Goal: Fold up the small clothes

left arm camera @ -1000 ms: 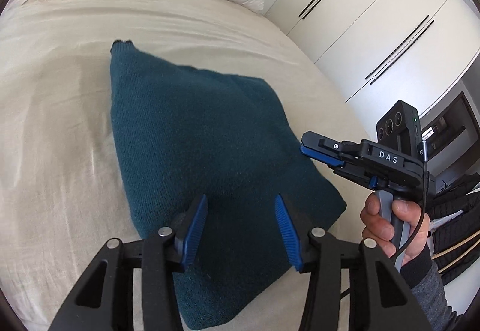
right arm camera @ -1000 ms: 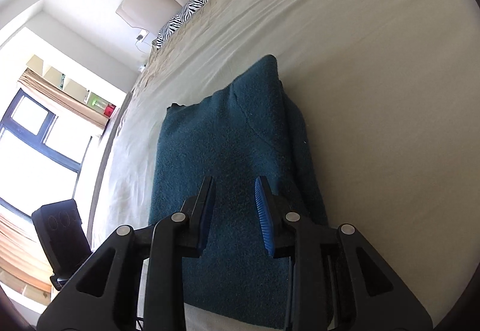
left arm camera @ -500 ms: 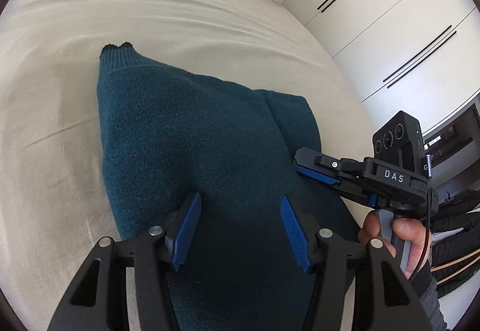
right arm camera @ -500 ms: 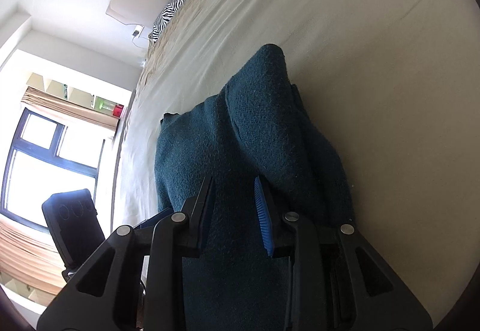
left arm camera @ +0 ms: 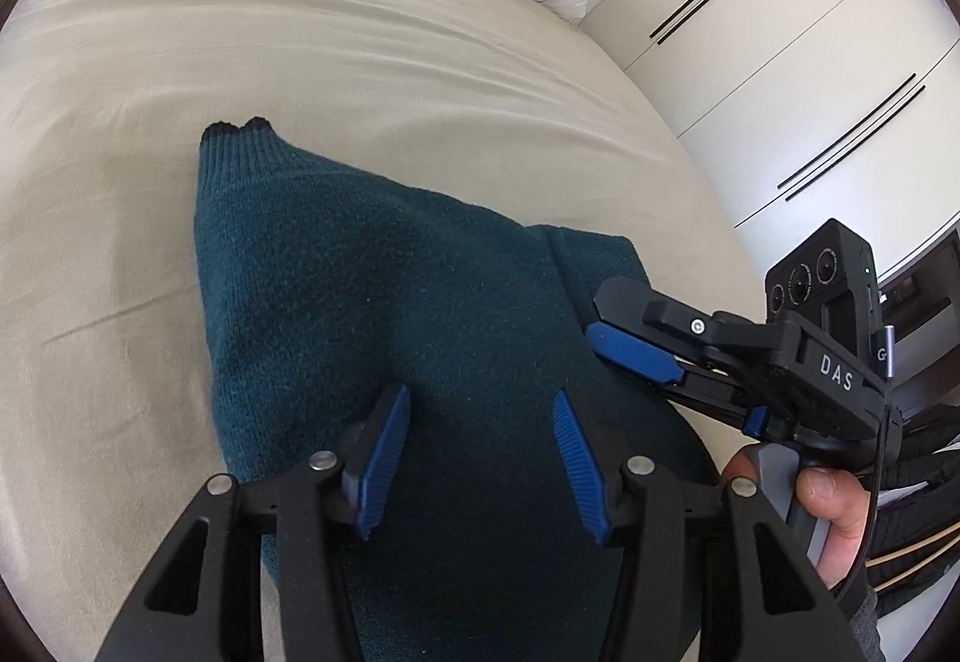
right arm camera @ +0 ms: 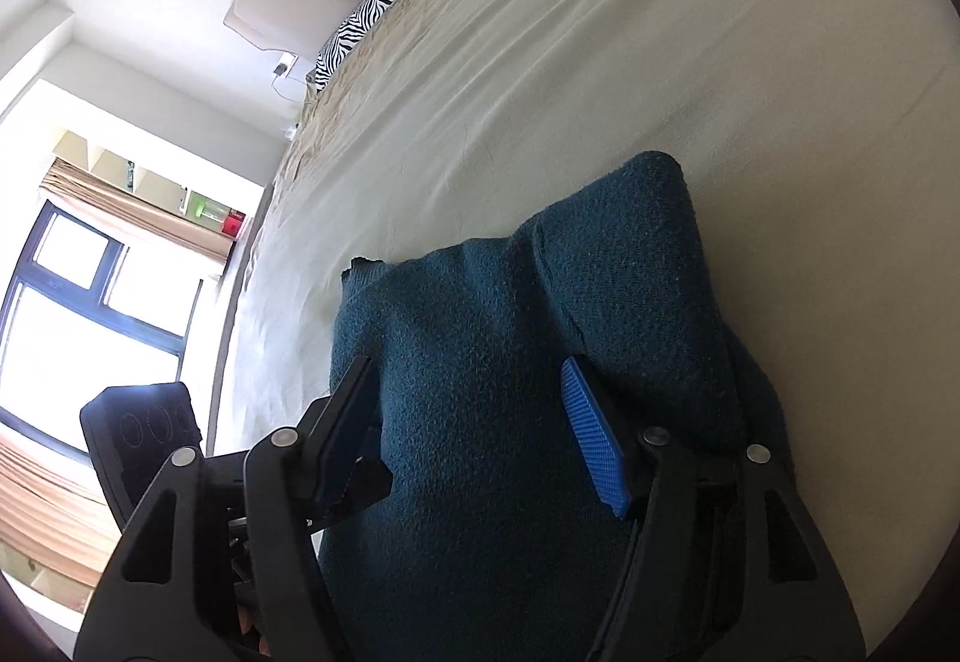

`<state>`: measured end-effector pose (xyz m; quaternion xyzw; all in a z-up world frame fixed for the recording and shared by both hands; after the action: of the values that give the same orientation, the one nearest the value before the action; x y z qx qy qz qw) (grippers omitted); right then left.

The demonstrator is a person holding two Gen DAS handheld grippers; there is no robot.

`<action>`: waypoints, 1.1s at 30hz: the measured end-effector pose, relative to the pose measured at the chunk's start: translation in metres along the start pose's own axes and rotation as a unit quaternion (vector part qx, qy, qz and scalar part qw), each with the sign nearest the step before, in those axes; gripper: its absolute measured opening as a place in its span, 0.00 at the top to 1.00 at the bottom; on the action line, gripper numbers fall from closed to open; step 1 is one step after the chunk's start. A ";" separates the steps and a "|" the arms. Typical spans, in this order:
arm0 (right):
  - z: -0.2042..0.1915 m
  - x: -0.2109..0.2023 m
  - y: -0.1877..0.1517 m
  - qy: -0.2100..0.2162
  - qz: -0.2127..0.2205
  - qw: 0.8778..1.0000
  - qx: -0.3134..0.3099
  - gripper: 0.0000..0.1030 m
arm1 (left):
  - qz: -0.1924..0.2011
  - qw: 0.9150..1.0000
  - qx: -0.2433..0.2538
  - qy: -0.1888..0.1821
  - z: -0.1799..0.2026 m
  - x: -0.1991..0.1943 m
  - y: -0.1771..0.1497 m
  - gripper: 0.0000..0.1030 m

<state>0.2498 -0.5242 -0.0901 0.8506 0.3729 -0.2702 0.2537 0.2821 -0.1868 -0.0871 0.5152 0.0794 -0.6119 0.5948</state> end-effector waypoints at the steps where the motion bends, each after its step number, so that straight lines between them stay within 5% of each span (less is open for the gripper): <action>1: -0.003 -0.006 -0.002 -0.005 -0.001 1.000 -0.002 0.40 | 0.006 1.000 0.002 0.003 0.002 -0.005 0.000 0.49; 3: -0.008 -0.028 -0.003 0.007 0.008 1.000 -0.006 0.40 | 0.025 1.000 -0.005 0.005 0.004 -0.021 -0.002 0.48; 7: 0.001 -0.077 0.000 -0.019 0.032 0.999 -0.035 0.40 | 0.074 0.997 -0.030 0.013 -0.007 -0.060 -0.020 0.30; 11: 0.036 -0.087 0.002 -0.070 0.000 0.997 -0.017 0.39 | 0.043 0.997 -0.068 0.011 -0.032 -0.059 -0.043 0.30; 16: 0.065 -0.060 -0.007 -0.059 -0.057 0.997 0.012 0.38 | -0.009 0.995 -0.101 -0.024 -0.038 -0.027 -0.055 0.29; 20: 0.057 -0.040 -0.013 0.007 -0.083 0.997 0.011 0.41 | -0.023 0.996 -0.087 -0.009 -0.025 -0.018 -0.051 0.24; 22: 0.047 -0.024 -0.020 -0.027 -0.093 0.995 -0.021 0.41 | -0.034 0.997 -0.072 0.004 -0.019 -0.013 -0.048 0.23; 24: 0.041 -0.015 -0.020 -0.041 -0.096 0.994 -0.027 0.41 | -0.042 0.997 -0.069 0.010 -0.018 -0.008 -0.045 0.29; 28: 0.028 -0.005 -0.021 -0.080 -0.094 0.992 -0.034 0.66 | -0.056 0.997 -0.054 0.030 -0.008 -0.006 -0.036 0.46; 33: -0.021 -0.013 -0.047 -0.180 -0.039 0.971 -0.155 0.78 | -0.047 0.997 -0.018 0.062 0.007 -0.024 -0.036 0.59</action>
<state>0.2119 -0.4892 -0.0769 0.7232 0.3914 -0.3675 0.4344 0.2440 -0.1661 -0.0851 0.5371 0.1507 -0.6050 0.5682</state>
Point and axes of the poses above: each gripper's, at about its wrist camera, not at the fingertips, and x roughly the way its jaws point, z to its right, y to its top, the point moved 2 cm from there along x, roughly the way its jaws point, and after that the axes turned 8 degrees about x, right-handed, at the moved point
